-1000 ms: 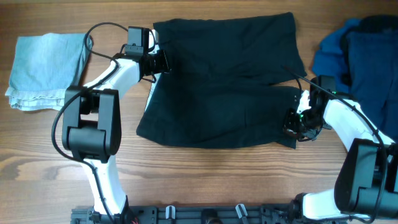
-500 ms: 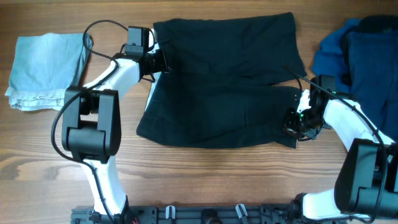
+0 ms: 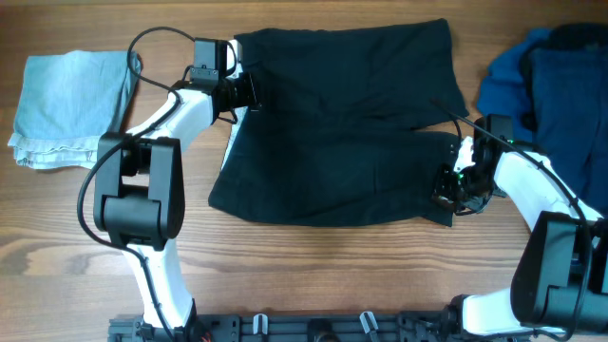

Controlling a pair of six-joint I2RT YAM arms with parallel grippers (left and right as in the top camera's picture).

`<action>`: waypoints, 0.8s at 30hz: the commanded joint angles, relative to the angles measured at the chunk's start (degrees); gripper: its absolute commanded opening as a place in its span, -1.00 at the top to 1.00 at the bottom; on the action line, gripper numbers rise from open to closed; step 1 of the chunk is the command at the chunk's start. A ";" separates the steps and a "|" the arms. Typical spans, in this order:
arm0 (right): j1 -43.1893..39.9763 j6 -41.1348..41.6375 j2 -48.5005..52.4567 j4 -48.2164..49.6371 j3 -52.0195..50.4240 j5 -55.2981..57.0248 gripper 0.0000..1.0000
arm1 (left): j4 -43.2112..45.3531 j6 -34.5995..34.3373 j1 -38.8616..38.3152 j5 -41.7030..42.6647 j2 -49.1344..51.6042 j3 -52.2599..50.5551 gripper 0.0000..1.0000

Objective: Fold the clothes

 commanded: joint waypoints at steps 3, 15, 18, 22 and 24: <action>0.07 0.42 0.13 0.35 -0.59 1.16 0.85 | -0.22 0.15 -0.48 3.02 0.57 0.37 0.09; 0.07 0.42 0.13 0.31 -0.59 1.16 0.85 | 0.20 -0.11 -0.90 2.43 3.34 0.37 0.03; 0.07 0.39 0.13 0.31 -0.59 1.18 0.85 | 0.28 -0.11 -0.90 2.40 3.34 0.37 0.09; 0.07 0.39 0.13 0.28 -0.59 1.16 0.85 | 1.27 -0.09 -0.90 2.43 3.34 0.37 0.44; 0.07 0.44 0.13 0.31 -0.59 1.16 0.85 | 1.33 -0.09 -0.90 2.40 3.34 0.37 0.67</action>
